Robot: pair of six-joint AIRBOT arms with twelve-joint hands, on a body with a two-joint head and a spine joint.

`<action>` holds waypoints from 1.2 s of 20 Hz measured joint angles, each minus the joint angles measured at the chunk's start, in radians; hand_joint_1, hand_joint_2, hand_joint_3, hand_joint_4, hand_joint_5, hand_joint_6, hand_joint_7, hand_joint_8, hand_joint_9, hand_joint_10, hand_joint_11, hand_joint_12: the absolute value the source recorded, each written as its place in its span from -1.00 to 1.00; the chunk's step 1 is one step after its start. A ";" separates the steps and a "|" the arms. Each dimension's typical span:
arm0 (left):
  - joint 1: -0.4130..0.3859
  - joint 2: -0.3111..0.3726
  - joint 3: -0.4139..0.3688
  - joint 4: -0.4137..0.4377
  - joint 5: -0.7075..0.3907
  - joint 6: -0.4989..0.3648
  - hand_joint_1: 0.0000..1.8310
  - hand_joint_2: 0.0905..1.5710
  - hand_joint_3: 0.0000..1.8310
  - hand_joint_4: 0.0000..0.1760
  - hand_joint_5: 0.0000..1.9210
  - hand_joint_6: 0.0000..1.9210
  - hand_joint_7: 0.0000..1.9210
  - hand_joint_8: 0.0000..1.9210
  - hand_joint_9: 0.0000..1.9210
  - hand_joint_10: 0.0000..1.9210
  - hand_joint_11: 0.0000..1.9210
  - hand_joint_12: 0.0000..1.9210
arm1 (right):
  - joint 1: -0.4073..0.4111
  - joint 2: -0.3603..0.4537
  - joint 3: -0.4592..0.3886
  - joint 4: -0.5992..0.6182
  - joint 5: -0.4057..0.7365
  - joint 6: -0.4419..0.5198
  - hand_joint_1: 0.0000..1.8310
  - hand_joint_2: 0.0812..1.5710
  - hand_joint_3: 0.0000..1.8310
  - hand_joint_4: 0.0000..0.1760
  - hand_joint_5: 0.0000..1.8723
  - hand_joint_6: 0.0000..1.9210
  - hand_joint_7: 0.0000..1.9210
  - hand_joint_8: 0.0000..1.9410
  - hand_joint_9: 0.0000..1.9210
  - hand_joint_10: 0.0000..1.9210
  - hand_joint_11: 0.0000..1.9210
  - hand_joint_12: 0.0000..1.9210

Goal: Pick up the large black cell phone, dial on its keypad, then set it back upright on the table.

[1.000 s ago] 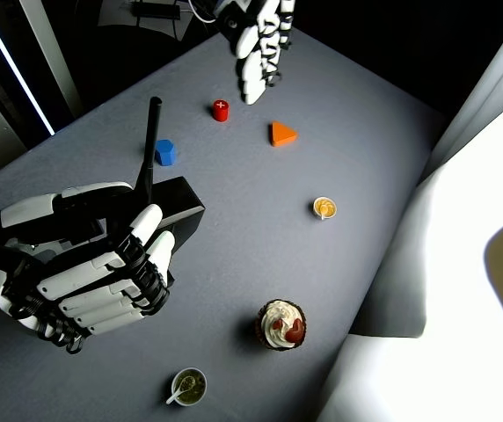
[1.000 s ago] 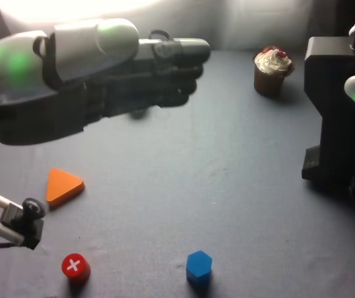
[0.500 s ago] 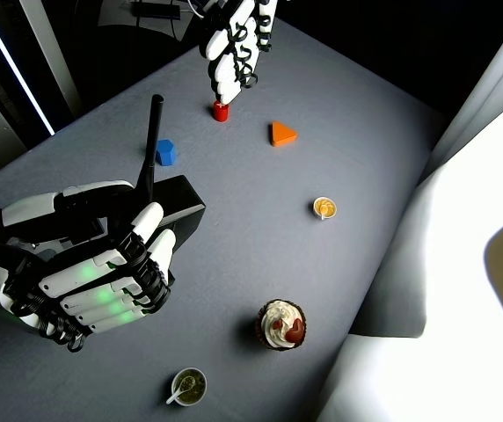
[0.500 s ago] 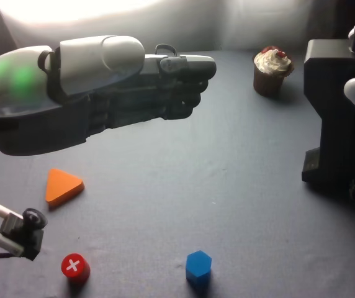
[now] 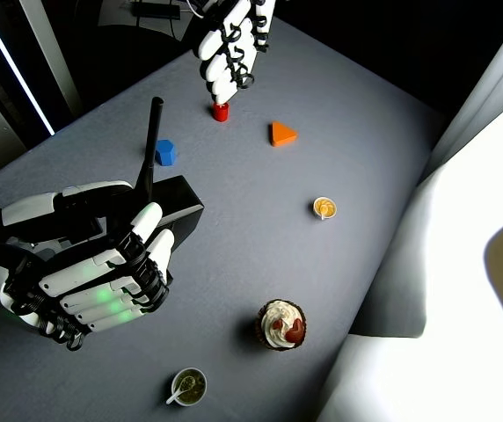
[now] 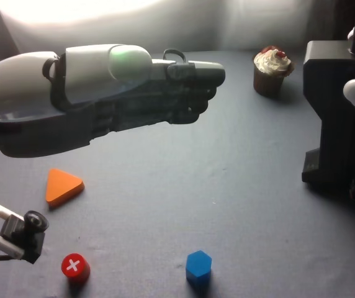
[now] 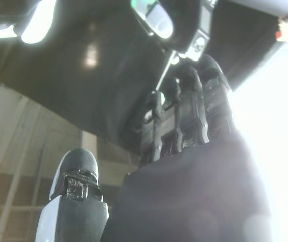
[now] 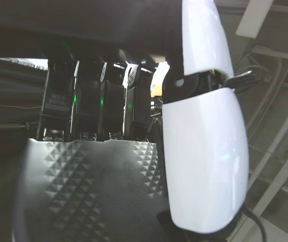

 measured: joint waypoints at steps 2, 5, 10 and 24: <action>0.000 0.001 -0.003 0.003 0.005 -0.001 -1.00 0.50 -1.00 -0.45 -0.81 -1.00 -0.85 -1.00 -0.87 -1.00 -1.00 -0.72 | 0.000 0.000 0.000 0.000 0.000 0.000 0.49 0.44 -1.00 -1.00 -0.10 0.22 -0.10 0.09 -0.07 0.34 -0.11 0.26; -0.013 0.004 -0.023 0.003 0.005 -0.002 -1.00 0.50 -1.00 -0.42 -0.82 -1.00 -0.87 -1.00 -0.88 -1.00 -1.00 -0.71 | 0.000 0.000 0.000 -0.002 0.000 0.000 0.49 0.44 -1.00 -1.00 -0.11 0.20 -0.10 0.12 -0.05 0.32 -0.09 0.20; -0.021 0.013 -0.046 0.020 0.006 -0.002 -1.00 0.50 -1.00 -0.38 -0.81 -1.00 -0.85 -1.00 -0.86 -1.00 -1.00 -0.63 | 0.000 0.000 0.000 -0.002 0.000 -0.004 0.50 0.46 -1.00 -1.00 -0.17 0.25 -0.15 0.22 -0.07 0.31 -0.12 0.33; -0.026 0.023 -0.064 0.019 0.001 -0.001 -1.00 0.51 -1.00 -0.47 -0.80 -1.00 -0.84 -1.00 -0.86 -1.00 -1.00 -0.70 | 0.000 0.000 0.000 0.000 0.000 -0.006 0.21 0.56 -1.00 -1.00 -0.22 0.40 -0.33 -0.17 -0.37 -0.12 -0.42 0.43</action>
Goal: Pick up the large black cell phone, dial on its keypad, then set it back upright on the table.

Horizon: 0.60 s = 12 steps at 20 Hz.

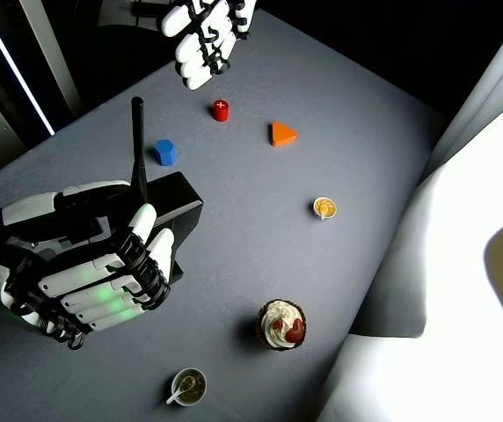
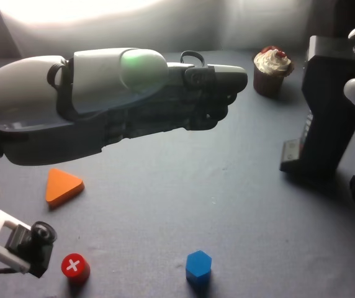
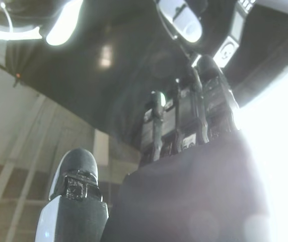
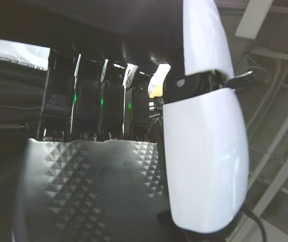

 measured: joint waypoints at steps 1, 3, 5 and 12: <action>0.000 0.001 0.000 0.000 -0.001 0.001 -1.00 0.51 -1.00 -0.46 -0.80 -1.00 -0.84 -1.00 -0.86 -1.00 -1.00 -0.70 | 0.000 0.000 0.000 0.000 0.000 0.000 0.20 0.56 -1.00 -1.00 -0.22 0.40 -0.26 -0.52 -0.34 -0.21 -0.42 0.41; 0.000 0.001 0.000 -0.001 -0.001 0.003 -1.00 0.50 -1.00 -0.43 -0.81 -1.00 -0.86 -1.00 -0.87 -1.00 -1.00 -0.74 | 0.000 0.000 0.000 -0.001 0.000 0.000 0.24 0.47 -1.00 -1.00 -0.33 -0.28 -0.17 -0.82 -0.32 -0.36 -0.45 0.37; -0.001 0.001 0.000 0.000 -0.001 0.003 -1.00 0.50 -1.00 -0.46 -0.81 -1.00 -0.85 -1.00 -0.87 -1.00 -1.00 -0.73 | 0.000 0.000 0.000 0.000 -0.001 -0.003 0.25 0.43 -1.00 -1.00 -0.24 -0.84 -0.16 -0.95 -0.30 -0.50 -0.47 0.33; -0.002 0.001 -0.011 0.000 -0.002 0.008 -1.00 0.50 -1.00 -0.44 -0.81 -1.00 -0.86 -1.00 -0.88 -1.00 -1.00 -0.75 | 0.000 0.000 0.000 0.000 0.010 -0.001 0.03 0.33 -1.00 -1.00 -0.56 -1.00 -0.46 -1.00 -0.44 -0.96 -0.93 0.30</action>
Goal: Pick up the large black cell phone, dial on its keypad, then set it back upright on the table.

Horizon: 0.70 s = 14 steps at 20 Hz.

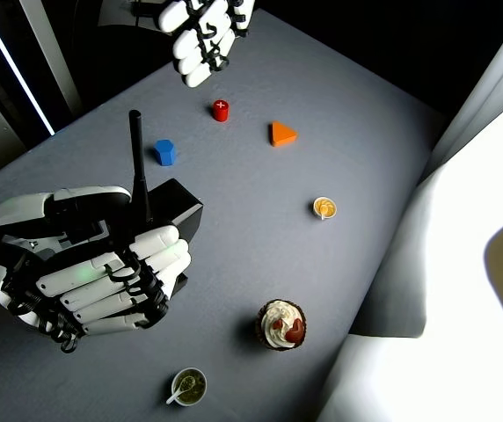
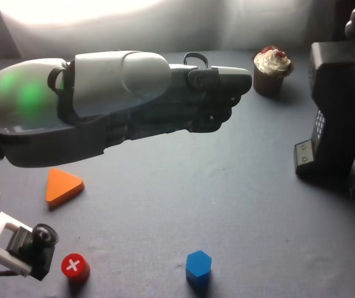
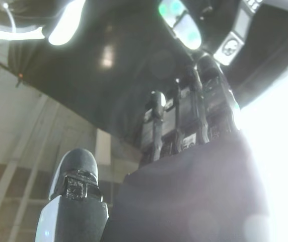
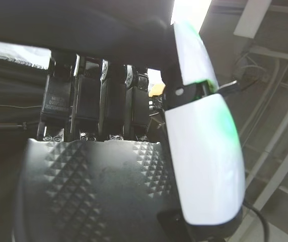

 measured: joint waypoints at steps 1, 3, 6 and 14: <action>0.000 0.000 -0.001 0.000 0.001 0.000 -1.00 0.50 -1.00 -0.43 -0.81 -1.00 -0.86 -1.00 -0.88 -1.00 -1.00 -0.75 | 0.000 0.000 0.000 0.000 0.002 0.000 0.00 0.31 -1.00 -1.00 -0.57 -1.00 -0.51 -1.00 -0.51 -0.99 -0.99 0.26; 0.000 0.000 -0.005 -0.001 0.002 0.000 -1.00 0.50 -1.00 -0.45 -0.81 -1.00 -0.86 -1.00 -0.87 -1.00 -1.00 -0.68 | 0.000 0.000 0.000 0.001 0.005 0.000 -0.09 0.24 -1.00 -1.00 -0.65 -1.00 -0.66 -1.00 -0.68 -1.00 -1.00 -0.06; -0.001 0.000 -0.011 0.001 0.000 0.001 -1.00 0.50 -1.00 -0.51 -0.81 -1.00 -0.84 -1.00 -0.86 -0.99 -1.00 -0.65 | 0.000 0.000 0.000 0.000 0.005 0.000 -0.21 0.13 -1.00 -0.74 -0.80 -1.00 -0.84 -1.00 -0.87 -1.00 -1.00 -0.41; -0.001 0.001 -0.025 0.008 0.000 0.002 -1.00 0.50 -1.00 -0.45 -0.83 -1.00 -0.87 -1.00 -0.88 -1.00 -1.00 -0.68 | -0.001 0.024 0.000 0.000 0.006 -0.001 -0.57 0.08 -1.00 -0.47 -1.00 -1.00 -1.00 -1.00 -1.00 -1.00 -1.00 -1.00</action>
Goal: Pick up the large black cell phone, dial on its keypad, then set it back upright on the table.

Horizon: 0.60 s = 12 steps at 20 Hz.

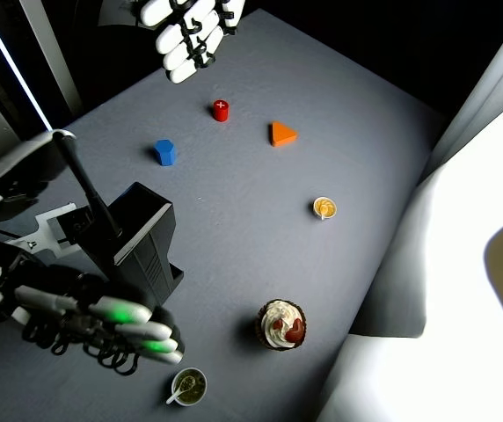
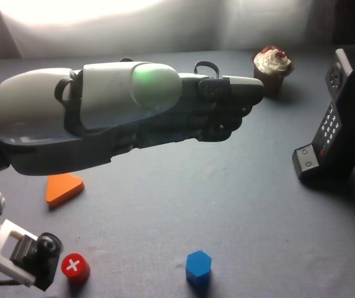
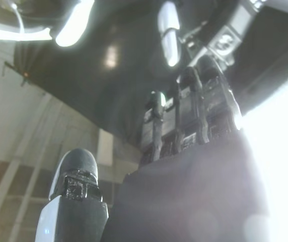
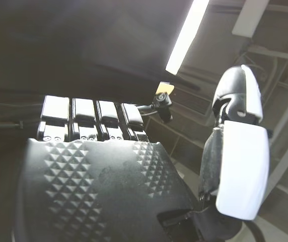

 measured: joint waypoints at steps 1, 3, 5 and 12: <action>0.000 0.000 0.000 0.000 0.000 0.000 -1.00 0.50 -1.00 -0.43 -0.83 -1.00 -0.86 -1.00 -0.87 -1.00 -1.00 -0.66 | -0.007 0.007 0.000 -0.002 0.003 0.000 -0.61 0.06 -1.00 -0.50 -1.00 -1.00 -1.00 -1.00 -1.00 -1.00 -1.00 -1.00; 0.000 0.000 0.000 0.000 0.001 0.000 -1.00 0.50 -1.00 -0.43 -0.81 -1.00 -0.87 -1.00 -0.87 -1.00 -1.00 -0.70 | -0.018 0.020 -0.001 0.001 0.002 -0.001 -0.62 0.04 -1.00 -0.44 -1.00 -1.00 -1.00 -1.00 -1.00 -1.00 -1.00 -1.00; 0.000 0.000 0.000 0.000 0.000 0.000 -1.00 0.51 -1.00 -0.41 -0.81 -1.00 -0.85 -0.99 -0.86 -0.99 -1.00 -0.71 | -0.032 0.051 -0.001 -0.001 0.001 0.000 -0.63 0.02 -1.00 -0.31 -1.00 -1.00 -1.00 -1.00 -1.00 -1.00 -1.00 -1.00; 0.000 0.000 0.000 0.019 0.000 0.000 -1.00 0.52 -1.00 -0.41 -0.81 -1.00 -0.86 -1.00 -0.89 -1.00 -1.00 -0.71 | -0.198 0.231 -0.102 0.011 -0.001 0.005 -0.67 0.06 -1.00 -0.32 -1.00 -1.00 -1.00 -1.00 -1.00 -1.00 -1.00 -1.00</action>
